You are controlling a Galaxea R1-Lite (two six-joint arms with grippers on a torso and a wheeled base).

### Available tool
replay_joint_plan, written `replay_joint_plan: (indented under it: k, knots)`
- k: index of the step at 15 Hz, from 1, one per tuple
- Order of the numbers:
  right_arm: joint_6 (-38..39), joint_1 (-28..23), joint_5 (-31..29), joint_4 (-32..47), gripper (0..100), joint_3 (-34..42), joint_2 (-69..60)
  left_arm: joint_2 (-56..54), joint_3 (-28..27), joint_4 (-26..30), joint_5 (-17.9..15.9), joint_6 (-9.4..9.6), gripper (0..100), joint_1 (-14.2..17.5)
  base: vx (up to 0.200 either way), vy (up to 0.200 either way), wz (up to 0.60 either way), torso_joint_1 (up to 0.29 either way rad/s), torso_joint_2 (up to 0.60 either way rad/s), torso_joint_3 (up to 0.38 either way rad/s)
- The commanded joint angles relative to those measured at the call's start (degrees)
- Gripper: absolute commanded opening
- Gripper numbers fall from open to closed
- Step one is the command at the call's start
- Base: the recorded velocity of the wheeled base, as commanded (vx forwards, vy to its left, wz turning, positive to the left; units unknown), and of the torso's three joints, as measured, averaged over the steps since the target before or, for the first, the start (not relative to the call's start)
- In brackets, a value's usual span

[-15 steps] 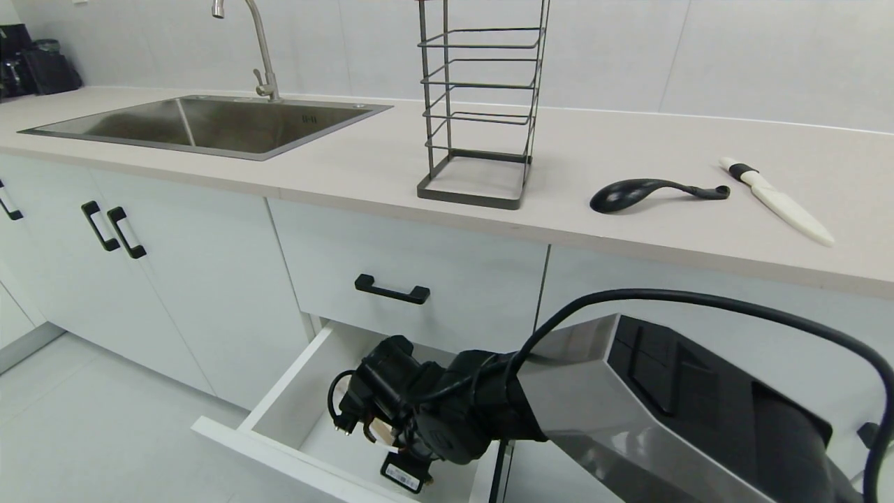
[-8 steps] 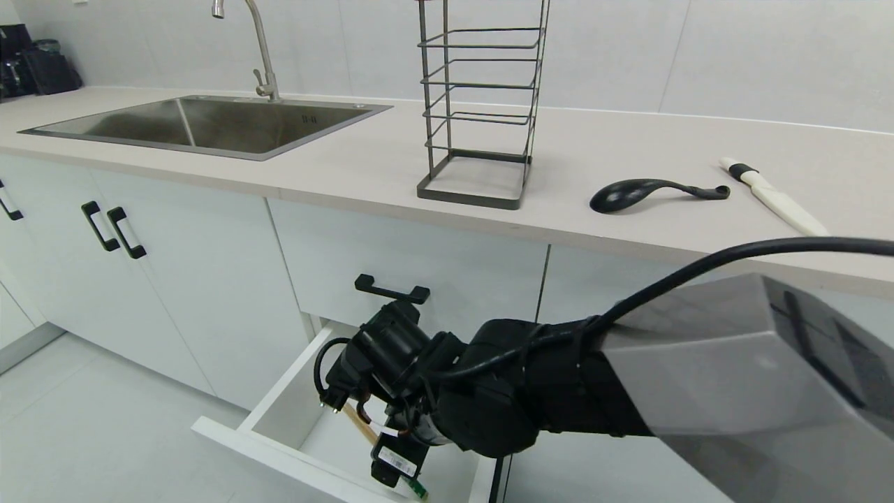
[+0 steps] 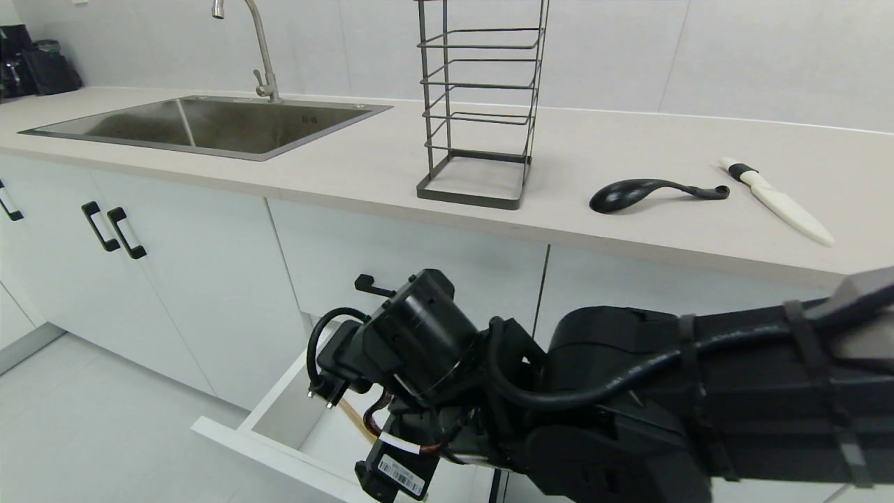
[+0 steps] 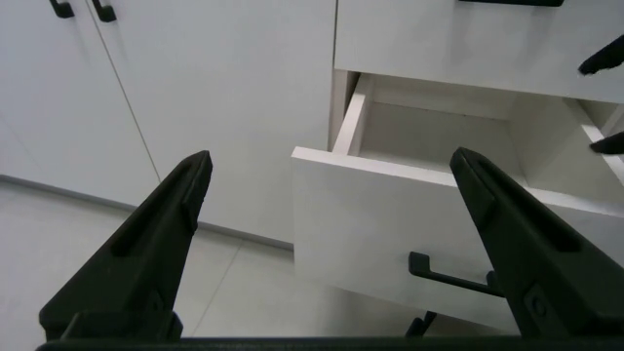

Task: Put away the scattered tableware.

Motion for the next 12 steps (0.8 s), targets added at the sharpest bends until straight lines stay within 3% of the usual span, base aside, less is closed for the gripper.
replay_joint_plan:
  k: [1,4,12]
  knots:
    - [1.87,0.27,0.30,-3.35,100,4.45,-5.17,0.07,0.00,-0.01,-0.02,0.00,100,0.00,0.000,0.000,0.00,0.000,0.00,0.000]
    - [5.83,1.15,2.67,-11.34,100,12.89,-12.73,0.07,0.00,-0.01,-0.02,0.00,100,0.00,0.000,0.000,0.00,0.000,0.00,0.000]
    - [5.57,0.88,5.48,-33.49,100,21.94,-18.70,0.07,0.00,-0.10,-0.02,0.00,100,0.00,0.000,0.000,0.00,0.000,0.00,0.000]
